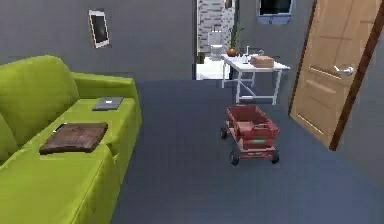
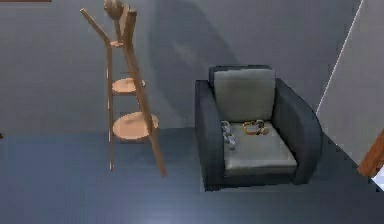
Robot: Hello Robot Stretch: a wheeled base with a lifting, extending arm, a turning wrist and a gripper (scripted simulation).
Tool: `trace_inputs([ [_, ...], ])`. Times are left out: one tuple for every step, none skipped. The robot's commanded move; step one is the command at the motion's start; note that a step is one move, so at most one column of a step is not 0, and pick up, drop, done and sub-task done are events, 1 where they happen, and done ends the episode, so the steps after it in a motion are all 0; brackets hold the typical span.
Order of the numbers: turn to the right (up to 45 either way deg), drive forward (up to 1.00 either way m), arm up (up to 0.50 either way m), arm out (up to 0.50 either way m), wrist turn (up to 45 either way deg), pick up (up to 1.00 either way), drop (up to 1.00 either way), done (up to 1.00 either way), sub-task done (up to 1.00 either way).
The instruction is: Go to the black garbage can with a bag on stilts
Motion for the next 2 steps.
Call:
trace_inputs([
  [0.0, 1.00, 0.00, 0.00, 0.0, 0.00, 0.00, 0.00, 0.00],
  [0.0, 1.00, 0.00, 0.00, 0.0, 0.00, 0.00, 0.00, 0.00],
])
